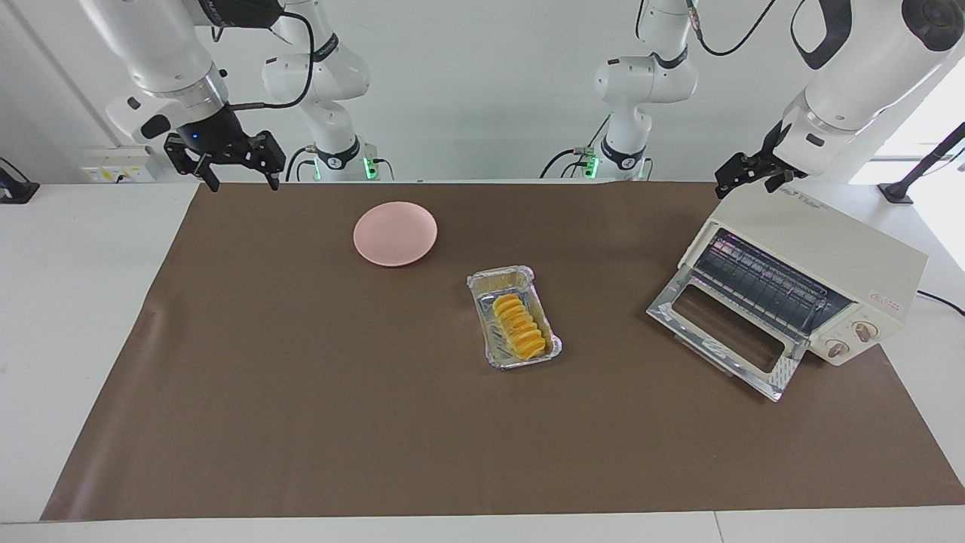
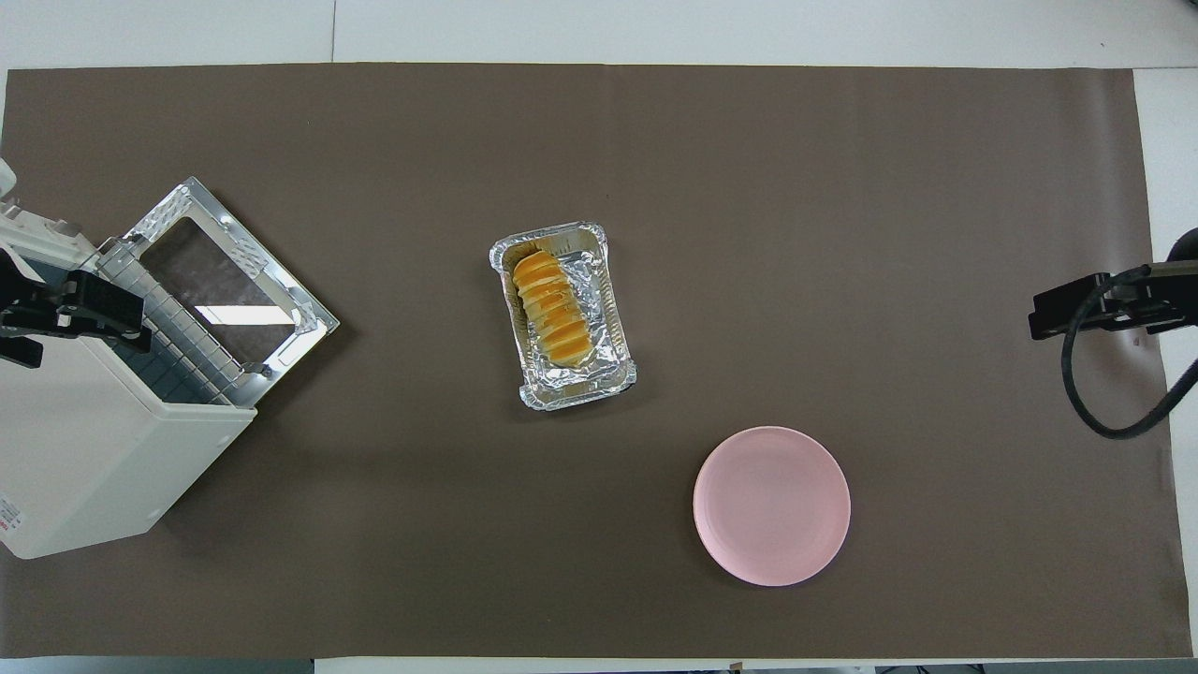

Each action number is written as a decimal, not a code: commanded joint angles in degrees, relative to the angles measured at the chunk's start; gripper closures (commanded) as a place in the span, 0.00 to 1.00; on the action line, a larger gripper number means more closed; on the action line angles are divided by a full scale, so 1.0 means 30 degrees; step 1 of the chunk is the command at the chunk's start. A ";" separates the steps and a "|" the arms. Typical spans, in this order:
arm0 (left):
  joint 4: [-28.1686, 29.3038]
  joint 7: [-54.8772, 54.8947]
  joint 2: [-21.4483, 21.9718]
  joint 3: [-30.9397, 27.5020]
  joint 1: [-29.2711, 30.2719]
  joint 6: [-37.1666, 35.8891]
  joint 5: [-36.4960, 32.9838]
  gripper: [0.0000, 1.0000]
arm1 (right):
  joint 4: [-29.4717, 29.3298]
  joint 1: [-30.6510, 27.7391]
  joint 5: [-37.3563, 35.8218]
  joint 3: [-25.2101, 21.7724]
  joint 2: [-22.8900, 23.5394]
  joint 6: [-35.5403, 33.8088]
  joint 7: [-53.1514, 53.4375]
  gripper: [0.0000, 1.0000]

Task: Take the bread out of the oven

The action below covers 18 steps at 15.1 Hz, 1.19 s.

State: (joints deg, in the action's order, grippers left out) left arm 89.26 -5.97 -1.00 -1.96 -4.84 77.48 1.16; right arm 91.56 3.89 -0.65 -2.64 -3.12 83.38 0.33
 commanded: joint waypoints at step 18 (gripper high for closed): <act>0.1624 0.0406 0.0685 0.0332 0.0208 0.1011 -0.0212 0.00 | 0.0763 -0.0564 0.0012 0.0294 -0.0396 -0.0407 -0.2072 0.00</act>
State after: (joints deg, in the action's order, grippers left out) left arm 92.11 -5.56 -0.82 -1.57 -4.70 79.17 1.16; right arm 91.65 2.64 -0.65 -2.58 -3.16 81.58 -3.09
